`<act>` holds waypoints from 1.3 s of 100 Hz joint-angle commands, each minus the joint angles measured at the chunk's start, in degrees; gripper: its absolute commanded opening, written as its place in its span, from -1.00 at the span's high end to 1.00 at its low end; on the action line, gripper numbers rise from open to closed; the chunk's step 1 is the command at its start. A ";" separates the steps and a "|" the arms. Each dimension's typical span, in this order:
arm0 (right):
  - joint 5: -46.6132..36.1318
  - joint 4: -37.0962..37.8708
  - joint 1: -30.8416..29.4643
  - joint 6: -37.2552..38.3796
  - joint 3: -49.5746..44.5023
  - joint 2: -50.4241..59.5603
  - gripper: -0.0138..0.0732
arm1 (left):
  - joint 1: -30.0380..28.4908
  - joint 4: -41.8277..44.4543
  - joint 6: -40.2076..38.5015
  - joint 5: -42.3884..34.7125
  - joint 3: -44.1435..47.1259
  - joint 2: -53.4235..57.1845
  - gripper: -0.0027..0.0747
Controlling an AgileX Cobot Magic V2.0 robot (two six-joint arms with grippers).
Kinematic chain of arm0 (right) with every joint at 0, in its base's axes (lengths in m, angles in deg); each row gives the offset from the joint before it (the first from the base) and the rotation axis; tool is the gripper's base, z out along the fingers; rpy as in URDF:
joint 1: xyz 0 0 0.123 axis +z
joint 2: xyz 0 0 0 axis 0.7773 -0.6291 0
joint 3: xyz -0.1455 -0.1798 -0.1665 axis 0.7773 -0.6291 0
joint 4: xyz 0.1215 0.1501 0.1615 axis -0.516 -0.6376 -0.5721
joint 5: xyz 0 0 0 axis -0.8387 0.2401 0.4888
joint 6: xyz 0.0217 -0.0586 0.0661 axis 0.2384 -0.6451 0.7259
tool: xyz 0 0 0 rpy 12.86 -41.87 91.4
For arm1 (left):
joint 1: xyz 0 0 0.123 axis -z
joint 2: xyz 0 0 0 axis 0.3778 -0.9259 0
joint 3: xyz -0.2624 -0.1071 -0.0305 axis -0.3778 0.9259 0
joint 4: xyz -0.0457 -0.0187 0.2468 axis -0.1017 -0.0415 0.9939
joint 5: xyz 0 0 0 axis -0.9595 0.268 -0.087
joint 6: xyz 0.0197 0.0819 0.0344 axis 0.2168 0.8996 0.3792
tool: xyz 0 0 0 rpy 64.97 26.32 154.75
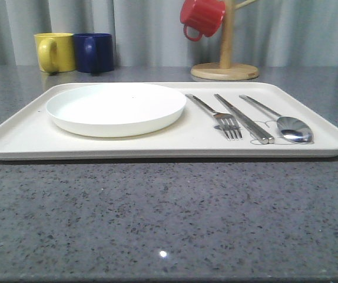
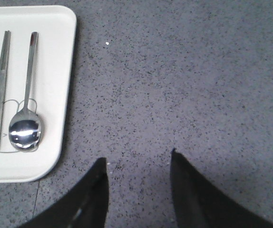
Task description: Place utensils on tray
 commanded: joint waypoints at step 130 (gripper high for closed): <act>-5.19 4.44 -0.31 -0.05 -6.06 20.61 0.84 | -0.13 -1.11 0.04 -3.92 -1.58 -0.32 0.98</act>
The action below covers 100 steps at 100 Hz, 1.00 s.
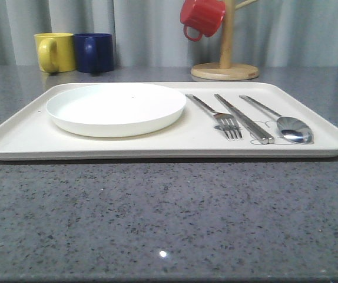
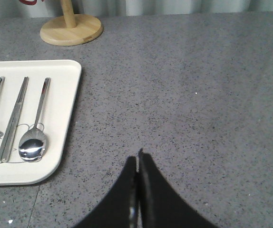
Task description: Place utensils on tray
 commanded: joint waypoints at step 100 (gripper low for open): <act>-37.78 -10.23 -5.10 -12.63 -29.49 18.60 0.84 | -0.13 -1.11 0.04 -3.92 -1.54 -0.32 0.98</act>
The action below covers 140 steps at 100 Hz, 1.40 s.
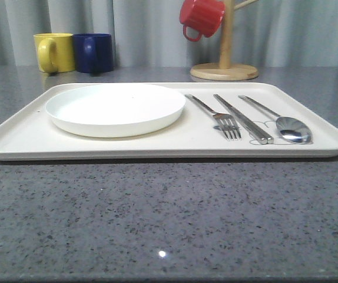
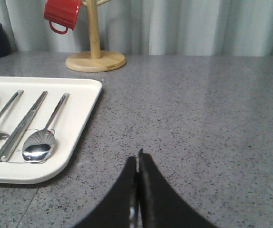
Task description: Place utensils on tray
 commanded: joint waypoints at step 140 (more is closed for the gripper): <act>-17.03 -0.03 -0.28 -0.70 -5.68 1.12 0.84 | -0.13 -0.35 0.04 -4.31 -1.54 -0.32 0.98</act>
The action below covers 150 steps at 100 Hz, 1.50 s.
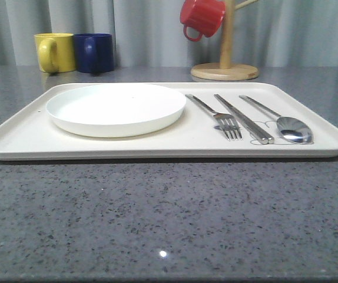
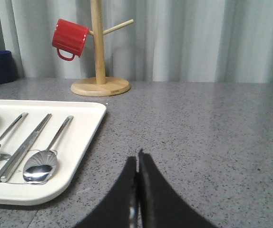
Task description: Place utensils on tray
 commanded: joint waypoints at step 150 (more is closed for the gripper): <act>-5.06 0.10 -0.28 -0.47 -0.21 1.12 0.84 | -4.29 29.49 -27.77 -20.76 28.30 24.42 0.98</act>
